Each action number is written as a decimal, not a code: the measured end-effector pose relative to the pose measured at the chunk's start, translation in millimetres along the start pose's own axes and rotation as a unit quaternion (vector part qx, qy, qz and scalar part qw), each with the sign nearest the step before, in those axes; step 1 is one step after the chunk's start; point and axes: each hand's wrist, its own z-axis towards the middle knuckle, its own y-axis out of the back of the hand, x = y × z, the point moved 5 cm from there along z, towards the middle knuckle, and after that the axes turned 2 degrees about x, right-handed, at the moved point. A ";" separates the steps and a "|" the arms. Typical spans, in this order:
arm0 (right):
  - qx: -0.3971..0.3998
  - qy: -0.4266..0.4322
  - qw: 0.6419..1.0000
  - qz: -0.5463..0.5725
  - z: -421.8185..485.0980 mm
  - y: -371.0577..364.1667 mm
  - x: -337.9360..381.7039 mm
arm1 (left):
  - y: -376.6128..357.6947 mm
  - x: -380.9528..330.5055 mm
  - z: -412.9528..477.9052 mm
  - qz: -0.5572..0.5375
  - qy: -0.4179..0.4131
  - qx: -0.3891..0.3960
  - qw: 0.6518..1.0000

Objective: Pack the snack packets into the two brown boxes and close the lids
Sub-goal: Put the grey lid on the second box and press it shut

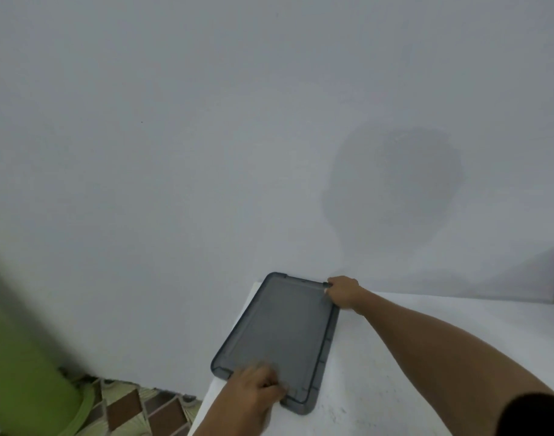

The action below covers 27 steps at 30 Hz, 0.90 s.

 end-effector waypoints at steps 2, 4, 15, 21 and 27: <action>-0.017 0.018 0.998 0.057 -3.1 10.6 1.6 | 7.2 -4.9 -6.0 0.030 -0.028 -0.041 0.998; -0.039 0.021 0.989 0.141 -4.1 22.8 -5.0 | 17.5 -9.7 -10.4 0.048 -0.054 -0.086 0.994; -0.040 0.055 0.854 0.516 -78.9 117.9 -35.4 | 149.5 -54.3 42.5 -0.124 0.154 -0.385 0.902; 0.022 0.117 0.874 0.470 -153.8 167.0 -57.1 | 179.4 -79.0 78.4 -0.371 0.295 -0.416 0.776; -0.066 0.149 0.902 0.399 -232.9 208.2 -126.5 | 168.5 -142.8 109.9 -0.442 0.299 -0.423 0.733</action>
